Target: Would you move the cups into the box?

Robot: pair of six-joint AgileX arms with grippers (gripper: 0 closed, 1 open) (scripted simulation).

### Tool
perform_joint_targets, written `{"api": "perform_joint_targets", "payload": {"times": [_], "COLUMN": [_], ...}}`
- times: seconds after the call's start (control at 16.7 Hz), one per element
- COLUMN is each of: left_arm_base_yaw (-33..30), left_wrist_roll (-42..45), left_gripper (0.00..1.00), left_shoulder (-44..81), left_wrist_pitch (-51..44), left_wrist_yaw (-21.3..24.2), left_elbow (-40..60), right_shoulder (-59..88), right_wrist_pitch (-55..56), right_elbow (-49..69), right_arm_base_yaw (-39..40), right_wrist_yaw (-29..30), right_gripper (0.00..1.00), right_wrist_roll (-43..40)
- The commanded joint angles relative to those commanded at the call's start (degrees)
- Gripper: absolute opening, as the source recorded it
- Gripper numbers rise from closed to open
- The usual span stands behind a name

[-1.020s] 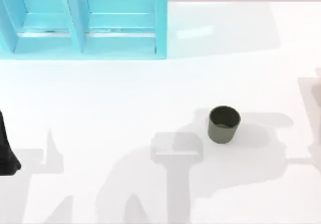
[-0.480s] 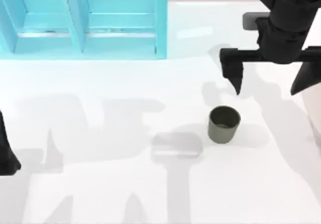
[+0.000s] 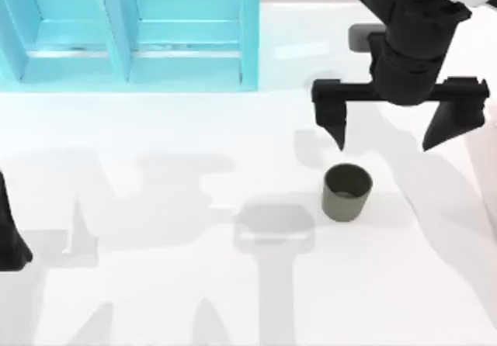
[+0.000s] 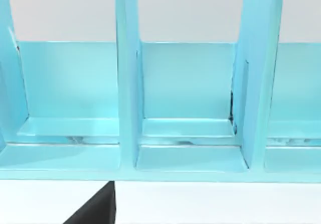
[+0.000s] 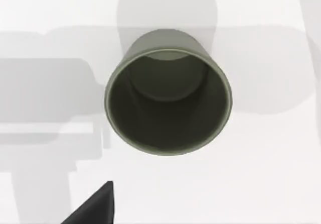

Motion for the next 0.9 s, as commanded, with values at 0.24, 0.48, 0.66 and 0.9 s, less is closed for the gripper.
{"api": "perform_joint_targets", "payload": {"times": [0.24, 0.48, 0.66, 0.9], "left_arm_base_yaw": [0.0, 0.0, 0.0, 0.0], "left_wrist_roll": [0.0, 0.0, 0.0, 0.0], "left_gripper": [1.0, 1.0, 1.0, 1.0], "left_shoulder": [0.0, 0.0, 0.0, 0.0], "left_wrist_pitch": [0.0, 0.0, 0.0, 0.0], "left_wrist_yaw": [0.0, 0.0, 0.0, 0.0], "left_elbow": [0.0, 0.0, 0.0, 0.0], "right_shoulder": [1.09, 3.27, 4.15, 4.16], "right_wrist_pitch": [6.54, 17.57, 20.97, 21.01], "right_elbow": [-5.45, -13.65, -16.71, -16.74], "right_arm_base_yaw": [0.1, 0.24, 0.34, 0.34], "right_wrist_yaw": [0.09, 0.1, 0.1, 0.1], "right_gripper": [1.0, 1.0, 1.0, 0.92], "right_wrist_roll": [0.01, 0.2, 0.31, 0.31]}}
